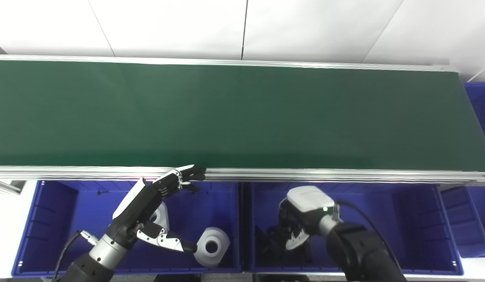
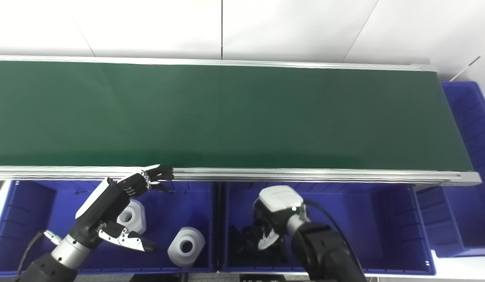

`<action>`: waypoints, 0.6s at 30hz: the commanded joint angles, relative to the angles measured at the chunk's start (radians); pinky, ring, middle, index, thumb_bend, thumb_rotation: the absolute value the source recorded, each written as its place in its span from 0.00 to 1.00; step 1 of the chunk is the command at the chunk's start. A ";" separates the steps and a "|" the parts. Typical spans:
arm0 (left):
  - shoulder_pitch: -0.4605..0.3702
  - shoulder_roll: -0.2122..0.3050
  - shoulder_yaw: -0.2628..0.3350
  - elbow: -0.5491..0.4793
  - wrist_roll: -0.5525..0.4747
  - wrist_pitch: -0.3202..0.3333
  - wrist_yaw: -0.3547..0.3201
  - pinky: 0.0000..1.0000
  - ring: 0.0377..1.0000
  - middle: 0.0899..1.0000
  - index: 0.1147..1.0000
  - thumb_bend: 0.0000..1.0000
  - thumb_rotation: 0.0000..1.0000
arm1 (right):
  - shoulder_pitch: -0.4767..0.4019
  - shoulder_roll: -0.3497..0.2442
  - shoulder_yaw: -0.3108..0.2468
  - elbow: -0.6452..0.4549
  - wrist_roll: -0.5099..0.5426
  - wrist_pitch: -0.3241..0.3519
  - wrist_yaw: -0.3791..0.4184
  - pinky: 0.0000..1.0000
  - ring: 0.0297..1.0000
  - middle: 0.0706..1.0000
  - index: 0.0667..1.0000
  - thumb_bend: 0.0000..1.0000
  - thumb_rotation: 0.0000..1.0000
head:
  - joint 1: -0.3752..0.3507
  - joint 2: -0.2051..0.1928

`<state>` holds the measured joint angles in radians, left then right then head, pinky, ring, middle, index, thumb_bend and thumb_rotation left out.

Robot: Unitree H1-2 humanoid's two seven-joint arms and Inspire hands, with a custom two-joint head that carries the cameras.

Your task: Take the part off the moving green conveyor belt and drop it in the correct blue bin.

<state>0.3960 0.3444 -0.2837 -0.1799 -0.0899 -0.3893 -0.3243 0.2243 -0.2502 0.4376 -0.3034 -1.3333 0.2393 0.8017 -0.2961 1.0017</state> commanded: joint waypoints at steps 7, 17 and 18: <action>0.018 0.003 0.027 -0.028 0.024 -0.031 -0.012 0.79 0.82 0.83 0.80 0.89 0.22 | 0.273 0.044 -0.048 -0.267 -0.007 -0.016 -0.246 1.00 1.00 1.00 0.93 0.59 0.97 | 0.018 -0.007; 0.039 0.009 0.030 -0.037 0.039 -0.033 -0.029 0.81 0.83 0.84 0.81 0.88 0.22 | 0.505 0.112 -0.086 -0.306 0.313 -0.146 -0.681 0.73 0.79 0.79 0.77 0.55 0.54 | 0.066 -0.029; 0.041 0.009 0.029 -0.038 0.039 -0.031 -0.030 0.81 0.83 0.84 0.81 0.88 0.22 | 0.513 0.112 -0.086 -0.306 0.348 -0.161 -0.700 0.72 0.78 0.79 0.76 0.55 0.52 | 0.072 -0.030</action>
<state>0.4328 0.3407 -0.2550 -0.1890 -0.0374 -0.3941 -0.3465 0.7187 -0.1398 0.3515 -0.5769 -1.0340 0.1427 0.1521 -0.2317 0.9741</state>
